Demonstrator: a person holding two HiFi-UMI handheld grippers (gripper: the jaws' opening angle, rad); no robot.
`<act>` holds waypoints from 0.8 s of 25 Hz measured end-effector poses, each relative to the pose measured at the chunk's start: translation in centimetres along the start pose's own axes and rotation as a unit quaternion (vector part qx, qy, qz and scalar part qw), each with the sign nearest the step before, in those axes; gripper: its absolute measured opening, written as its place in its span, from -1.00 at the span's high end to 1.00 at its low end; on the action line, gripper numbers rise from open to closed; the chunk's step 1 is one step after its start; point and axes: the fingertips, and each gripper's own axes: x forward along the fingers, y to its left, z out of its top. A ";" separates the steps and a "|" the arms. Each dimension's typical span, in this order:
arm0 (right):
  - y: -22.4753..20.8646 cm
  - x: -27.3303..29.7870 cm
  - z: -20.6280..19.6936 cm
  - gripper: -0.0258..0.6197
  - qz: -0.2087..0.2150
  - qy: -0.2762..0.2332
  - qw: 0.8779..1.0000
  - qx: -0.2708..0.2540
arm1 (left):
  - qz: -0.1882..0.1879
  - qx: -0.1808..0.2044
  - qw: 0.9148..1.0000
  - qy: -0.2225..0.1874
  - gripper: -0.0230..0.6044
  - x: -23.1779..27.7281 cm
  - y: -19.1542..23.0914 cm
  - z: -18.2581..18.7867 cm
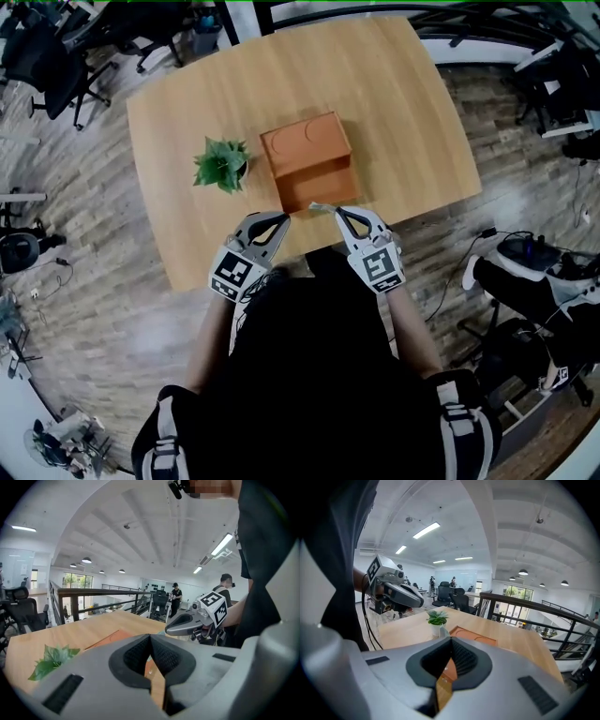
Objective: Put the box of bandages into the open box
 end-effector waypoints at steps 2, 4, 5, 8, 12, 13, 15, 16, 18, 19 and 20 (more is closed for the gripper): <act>-0.3 1.0 -0.6 0.84 0.016 0.006 1.000 -0.007 | 0.016 -0.007 1.000 0.000 0.86 0.1 0.6 0.0; -0.5 2.1 -1.2 0.84 0.034 0.014 0.999 -0.019 | 0.033 -0.014 0.999 0.001 0.86 -0.1 1.0 0.0; -0.5 2.7 -1.4 0.84 0.044 0.017 0.999 -0.024 | 0.042 -0.017 0.999 0.002 0.86 -0.2 1.2 -0.1; -0.5 4.3 -2.0 0.84 0.074 0.026 0.996 -0.037 | 0.071 -0.023 0.997 0.006 0.87 -0.7 1.9 -0.2; -0.5 6.0 -3.0 0.84 0.109 0.036 0.992 -0.047 | 0.105 -0.036 0.994 0.008 0.86 -1.2 2.7 -0.5; -0.4 6.3 -3.3 0.84 0.117 0.039 0.991 -0.046 | 0.113 -0.040 0.993 0.009 0.86 -1.2 2.8 -0.6; -0.4 7.0 -3.7 0.84 0.134 0.042 0.989 -0.053 | 0.128 -0.047 0.991 0.009 0.87 -1.3 2.9 -0.7; -0.5 7.3 -3.8 0.84 0.143 0.041 0.987 -0.060 | 0.134 -0.050 0.990 0.009 0.87 -1.2 2.8 -0.8; -0.5 8.0 -4.0 0.84 0.156 0.041 0.984 -0.070 | 0.143 -0.052 0.988 0.012 0.86 -1.1 2.7 -0.9; -0.5 8.3 -4.1 0.84 0.162 0.042 0.983 -0.072 | 0.147 -0.051 0.988 0.014 0.86 -1.1 2.6 -1.0; -0.5 8.5 -4.4 0.84 0.167 0.043 0.982 -0.073 | 0.151 -0.050 0.987 0.016 0.86 -1.0 2.4 -1.1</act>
